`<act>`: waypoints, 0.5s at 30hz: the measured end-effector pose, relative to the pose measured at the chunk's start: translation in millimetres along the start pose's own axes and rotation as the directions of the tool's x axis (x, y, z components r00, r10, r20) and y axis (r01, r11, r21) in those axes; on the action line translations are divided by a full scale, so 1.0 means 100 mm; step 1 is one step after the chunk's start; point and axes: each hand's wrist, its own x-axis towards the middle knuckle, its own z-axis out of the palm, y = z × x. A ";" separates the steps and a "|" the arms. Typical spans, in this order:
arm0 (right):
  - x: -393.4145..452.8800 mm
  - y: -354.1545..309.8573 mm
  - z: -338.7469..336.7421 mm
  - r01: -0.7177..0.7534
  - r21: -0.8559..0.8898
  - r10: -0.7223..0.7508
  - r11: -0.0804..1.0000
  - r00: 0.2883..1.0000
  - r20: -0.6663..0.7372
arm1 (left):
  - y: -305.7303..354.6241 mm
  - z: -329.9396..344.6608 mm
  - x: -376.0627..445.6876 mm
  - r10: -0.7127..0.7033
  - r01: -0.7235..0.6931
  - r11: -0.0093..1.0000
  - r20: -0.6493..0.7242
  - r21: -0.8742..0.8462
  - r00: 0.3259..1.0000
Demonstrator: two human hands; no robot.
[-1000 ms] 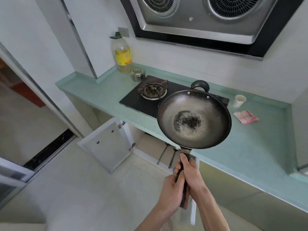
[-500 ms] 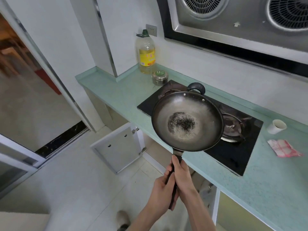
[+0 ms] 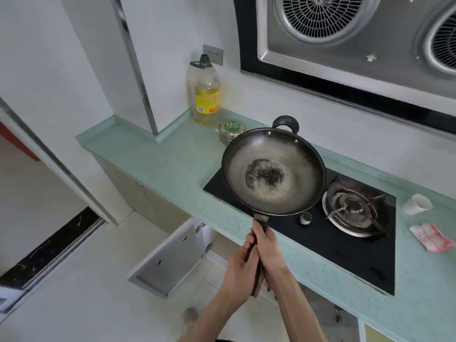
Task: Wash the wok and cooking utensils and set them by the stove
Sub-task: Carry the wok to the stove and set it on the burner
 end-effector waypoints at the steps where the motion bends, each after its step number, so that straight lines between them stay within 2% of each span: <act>1: 0.07 -0.03 0.10 0.004 0.023 -0.004 1.000 1.000 -0.008 | 0.03 -0.12 0.10 0.011 -0.011 1.000 0.014 0.017 1.000; 7: 0.42 -0.23 0.48 0.030 0.069 -0.028 0.997 0.999 -0.018 | 0.22 -0.50 0.60 0.061 -0.066 0.994 0.057 0.090 0.997; 15: 1.03 -0.41 0.60 0.016 0.052 -0.011 0.998 0.995 -0.097 | 0.32 -0.62 1.30 -0.031 0.021 0.995 0.102 0.097 0.994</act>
